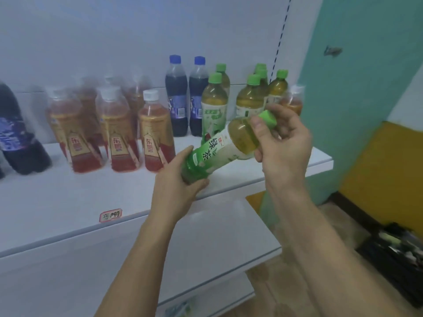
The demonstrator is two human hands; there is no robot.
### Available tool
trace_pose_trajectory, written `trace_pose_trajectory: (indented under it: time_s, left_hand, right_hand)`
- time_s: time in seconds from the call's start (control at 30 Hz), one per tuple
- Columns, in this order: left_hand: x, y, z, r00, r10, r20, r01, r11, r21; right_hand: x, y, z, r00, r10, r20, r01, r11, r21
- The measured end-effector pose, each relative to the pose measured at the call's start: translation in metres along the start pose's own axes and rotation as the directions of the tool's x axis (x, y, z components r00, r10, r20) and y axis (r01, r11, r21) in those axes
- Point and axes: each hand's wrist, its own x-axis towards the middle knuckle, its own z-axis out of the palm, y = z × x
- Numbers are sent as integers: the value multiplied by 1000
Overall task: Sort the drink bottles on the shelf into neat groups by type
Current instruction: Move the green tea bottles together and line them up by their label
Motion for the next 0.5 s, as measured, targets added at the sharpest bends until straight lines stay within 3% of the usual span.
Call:
trace_pose_trajectory:
  time_s: [0.1,0.27,0.4,0.5]
  left_hand:
    - [19,-5,19,998,38,-48,-32,992,124]
    - [47,-9,42,999,-33,18,25,931,365]
    - [57,-12,48,996,-84,-13,82,905,417]
    - [60,-15,52,995,-76,-68,99,881,462]
  right_hand:
    - [38,9,11,996,-36,82,41,998,-57]
    - [93,21,27,973,-89,213,133,970,-202]
    - [116,29,44,935,-63,350,168,946,-278]
    - [119,34,58,877,-105,468,240,941,-239]
